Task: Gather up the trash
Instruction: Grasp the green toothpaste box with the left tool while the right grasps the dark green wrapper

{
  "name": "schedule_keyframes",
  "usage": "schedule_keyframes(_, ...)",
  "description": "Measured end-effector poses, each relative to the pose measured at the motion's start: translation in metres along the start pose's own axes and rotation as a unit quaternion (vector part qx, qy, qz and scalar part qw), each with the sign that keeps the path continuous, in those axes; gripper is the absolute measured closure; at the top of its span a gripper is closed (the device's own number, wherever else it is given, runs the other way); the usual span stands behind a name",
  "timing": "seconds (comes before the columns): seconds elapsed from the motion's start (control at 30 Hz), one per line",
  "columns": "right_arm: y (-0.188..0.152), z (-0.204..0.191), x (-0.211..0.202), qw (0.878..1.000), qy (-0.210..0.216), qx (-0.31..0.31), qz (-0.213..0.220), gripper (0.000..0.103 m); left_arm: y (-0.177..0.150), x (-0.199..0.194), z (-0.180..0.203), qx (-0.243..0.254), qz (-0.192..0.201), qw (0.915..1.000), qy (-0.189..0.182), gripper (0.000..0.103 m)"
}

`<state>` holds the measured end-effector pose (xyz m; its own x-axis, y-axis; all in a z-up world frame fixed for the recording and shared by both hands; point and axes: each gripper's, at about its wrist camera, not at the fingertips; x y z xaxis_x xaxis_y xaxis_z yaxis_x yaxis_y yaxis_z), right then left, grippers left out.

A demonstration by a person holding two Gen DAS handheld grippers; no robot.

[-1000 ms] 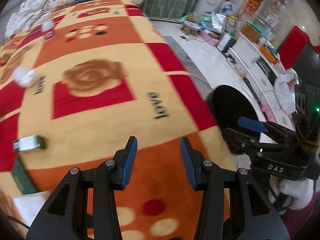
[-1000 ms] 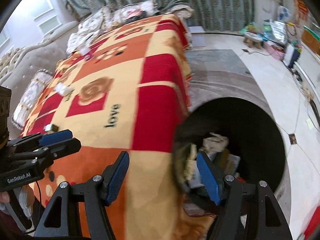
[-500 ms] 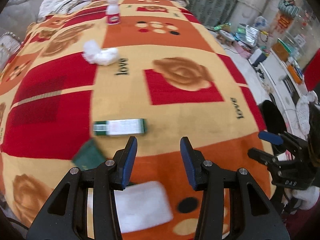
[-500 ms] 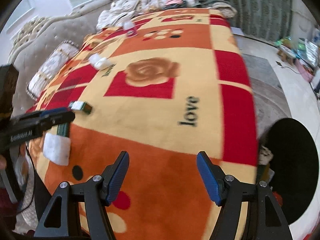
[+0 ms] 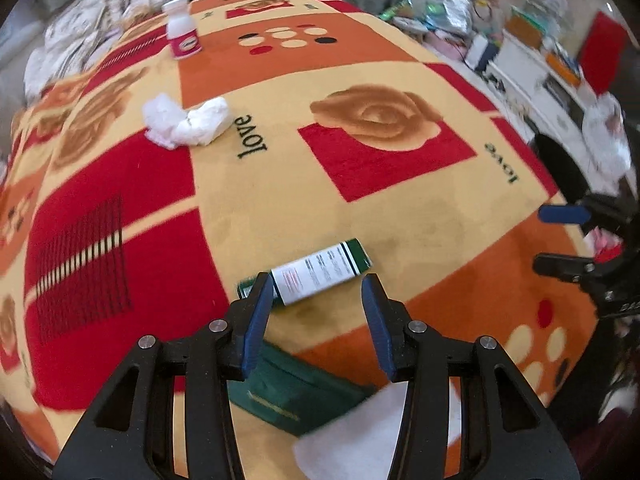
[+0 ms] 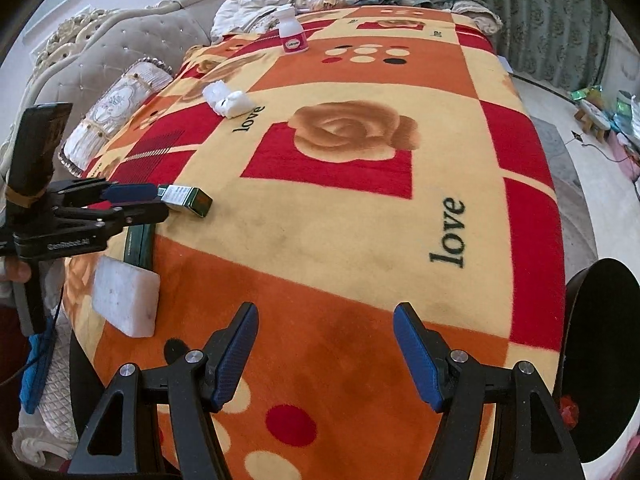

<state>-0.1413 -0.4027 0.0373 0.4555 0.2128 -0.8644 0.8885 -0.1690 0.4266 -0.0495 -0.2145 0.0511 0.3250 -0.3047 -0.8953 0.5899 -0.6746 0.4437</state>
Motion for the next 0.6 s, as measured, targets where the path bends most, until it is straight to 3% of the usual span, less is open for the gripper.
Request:
schedule_keyframes(0.2, 0.001, -0.005, 0.009, 1.0, -0.002, 0.0, -0.011, 0.036, 0.011, 0.013, 0.007, 0.08, -0.003, 0.9967, 0.011, 0.051)
schedule_keyframes(0.37, 0.003, -0.007, 0.013, 1.0, -0.002, 0.001, -0.017, 0.036, 0.011, 0.029, 0.013, 0.131, -0.036, 0.9907, 0.005, 0.051)
schedule_keyframes(0.5, 0.004, -0.009, 0.015, 1.0, -0.001, 0.002, -0.018, 0.036, 0.012, 0.031, 0.004, 0.102, -0.029, 0.9944, 0.004, 0.054)
schedule_keyframes(0.53, 0.005, -0.009, 0.015, 1.0, 0.0, 0.002, -0.018, 0.036, 0.013, 0.03, 0.002, 0.092, -0.025, 0.9955, 0.003, 0.065)
schedule_keyframes(0.6, 0.006, -0.011, 0.016, 1.0, 0.002, 0.001, -0.019, 0.036, 0.014, 0.026, -0.003, 0.074, -0.018, 0.9971, 0.008, 0.069)
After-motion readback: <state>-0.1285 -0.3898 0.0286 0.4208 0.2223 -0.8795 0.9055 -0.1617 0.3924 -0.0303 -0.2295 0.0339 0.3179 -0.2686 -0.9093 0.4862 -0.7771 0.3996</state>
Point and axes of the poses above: each gripper's, at about its wrist camera, not at the fingertips, and x roughly the way its jaws point, z to its right, y to its top, and after that the axes turned 8 degrees about x, right-handed
